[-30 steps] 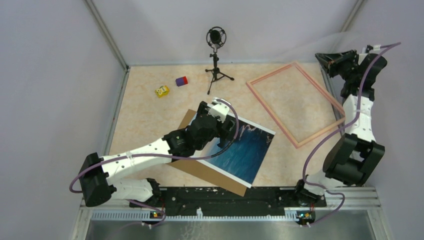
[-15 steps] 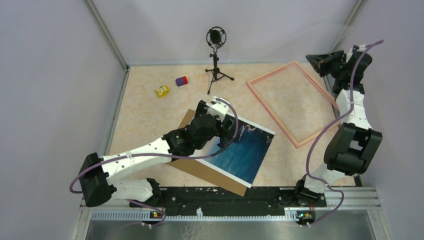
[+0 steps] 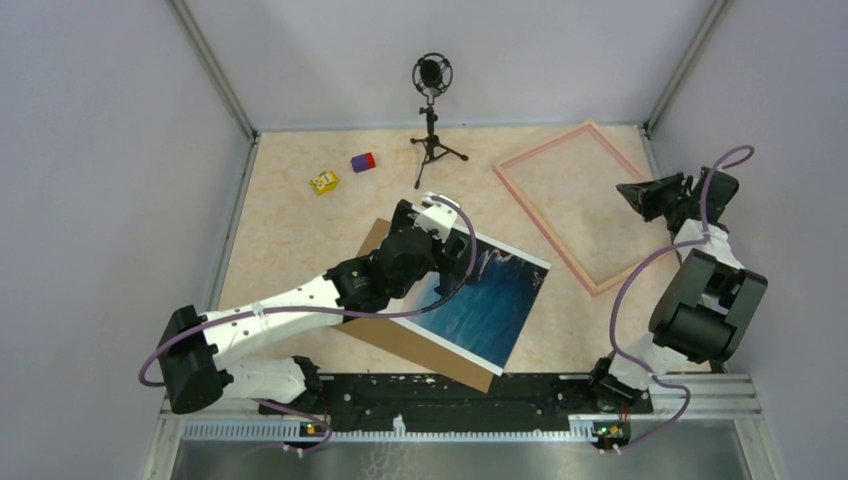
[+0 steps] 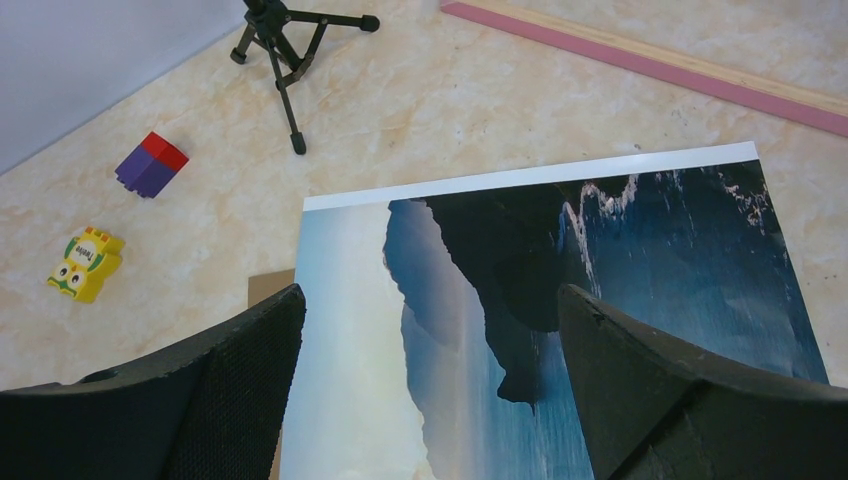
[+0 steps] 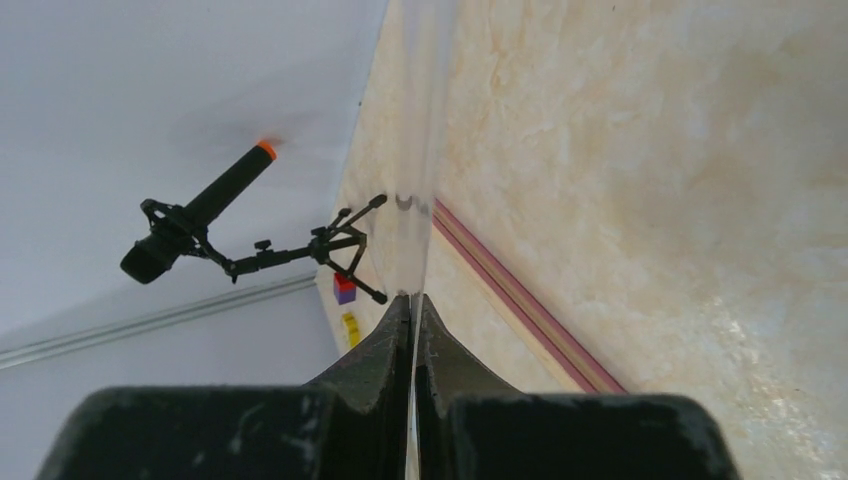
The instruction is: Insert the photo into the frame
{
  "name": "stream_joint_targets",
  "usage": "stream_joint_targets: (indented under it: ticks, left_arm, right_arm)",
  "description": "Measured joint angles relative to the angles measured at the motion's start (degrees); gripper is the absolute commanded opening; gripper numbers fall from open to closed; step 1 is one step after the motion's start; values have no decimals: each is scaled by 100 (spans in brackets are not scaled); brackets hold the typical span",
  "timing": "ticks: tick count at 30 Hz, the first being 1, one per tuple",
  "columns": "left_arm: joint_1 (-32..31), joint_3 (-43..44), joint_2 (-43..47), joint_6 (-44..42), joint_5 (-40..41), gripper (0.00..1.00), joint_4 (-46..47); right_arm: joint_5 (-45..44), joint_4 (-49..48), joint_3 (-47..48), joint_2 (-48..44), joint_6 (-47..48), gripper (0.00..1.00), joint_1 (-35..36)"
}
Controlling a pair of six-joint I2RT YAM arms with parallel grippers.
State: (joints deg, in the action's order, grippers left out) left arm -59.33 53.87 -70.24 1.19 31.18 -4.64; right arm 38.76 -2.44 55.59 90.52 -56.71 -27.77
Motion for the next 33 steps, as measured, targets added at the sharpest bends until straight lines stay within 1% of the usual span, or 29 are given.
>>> stream_joint_targets:
  ticks: [7, 12, 16, 20, 27, 33]
  left_arm:
    - [0, 0, -2, -2, -2, 99, 7]
    - [-2, 0, -4, 0, -4, 99, 9]
    - [0, 0, -4, 2, -4, 99, 9]
    - [0, 0, -4, 2, -2, 99, 9]
    - [0, 0, -4, 0, -2, 99, 9]
    - [0, 0, -4, 0, -2, 99, 9]
  right_arm:
    - [153, 92, -205, -278, 531, 0, -479]
    - [216, 240, -431, -280, 772, 0, -566]
    - [223, 166, -651, -337, 822, 0, -575]
    - [133, -20, -953, -476, 811, 0, -579]
    - [-186, -623, -1502, -774, 691, 0, -579]
    - [-442, -1049, -1733, -938, 494, 0, -579]
